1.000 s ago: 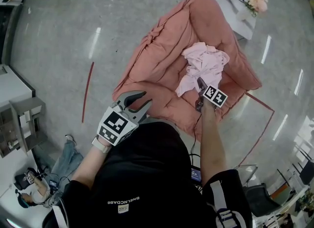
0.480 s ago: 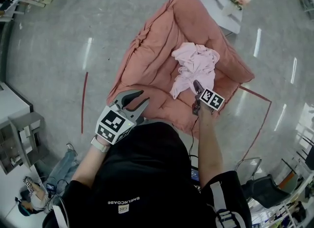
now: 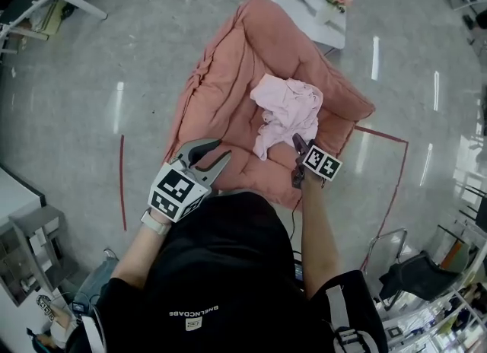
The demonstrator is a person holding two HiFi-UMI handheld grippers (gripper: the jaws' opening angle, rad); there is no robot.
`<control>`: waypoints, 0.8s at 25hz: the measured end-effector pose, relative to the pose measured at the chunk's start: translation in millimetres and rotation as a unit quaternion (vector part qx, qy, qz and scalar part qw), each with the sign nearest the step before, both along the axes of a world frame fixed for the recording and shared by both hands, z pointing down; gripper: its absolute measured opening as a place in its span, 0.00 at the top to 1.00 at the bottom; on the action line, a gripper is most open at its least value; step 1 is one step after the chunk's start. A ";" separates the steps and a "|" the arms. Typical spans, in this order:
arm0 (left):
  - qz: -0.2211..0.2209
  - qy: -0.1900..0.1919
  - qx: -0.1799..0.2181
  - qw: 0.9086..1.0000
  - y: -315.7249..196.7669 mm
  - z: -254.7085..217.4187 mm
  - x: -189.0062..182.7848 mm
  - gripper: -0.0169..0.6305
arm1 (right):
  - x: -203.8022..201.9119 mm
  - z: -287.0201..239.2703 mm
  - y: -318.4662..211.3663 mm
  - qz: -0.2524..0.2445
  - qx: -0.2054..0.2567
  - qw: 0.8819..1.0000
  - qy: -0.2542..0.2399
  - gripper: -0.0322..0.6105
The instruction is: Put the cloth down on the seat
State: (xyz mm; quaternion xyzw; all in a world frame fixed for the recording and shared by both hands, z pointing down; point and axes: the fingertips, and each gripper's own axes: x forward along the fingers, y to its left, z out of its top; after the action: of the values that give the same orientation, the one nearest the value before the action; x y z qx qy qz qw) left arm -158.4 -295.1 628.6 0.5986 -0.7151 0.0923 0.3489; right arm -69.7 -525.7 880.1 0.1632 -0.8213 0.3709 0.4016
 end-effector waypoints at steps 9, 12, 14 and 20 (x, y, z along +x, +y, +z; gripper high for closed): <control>0.051 0.004 0.034 0.998 -16.2 -13.8 -7.0 0.80 | 12.1 -64.3 2.5 0.053 0.026 0.997 -0.043 0.44; 0.075 0.004 0.048 0.996 -27.9 -22.3 -7.1 0.80 | 10.5 -97.4 -0.3 0.066 0.038 0.995 -0.067 0.44; 0.089 0.004 0.055 0.994 -34.9 -31.3 -6.5 0.80 | 8.6 -121.8 1.0 0.071 0.042 0.993 -0.085 0.44; 0.116 0.010 0.075 0.990 -58.8 -66.5 -4.5 0.80 | 3.2 -199.5 10.9 0.071 0.047 0.987 -0.137 0.45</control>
State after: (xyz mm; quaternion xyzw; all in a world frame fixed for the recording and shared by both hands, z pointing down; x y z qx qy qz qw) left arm -162.8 -353.9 562.1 0.7028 -0.6424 0.0726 0.2968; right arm -66.6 -514.8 680.6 0.1875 -0.8713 0.3786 0.2497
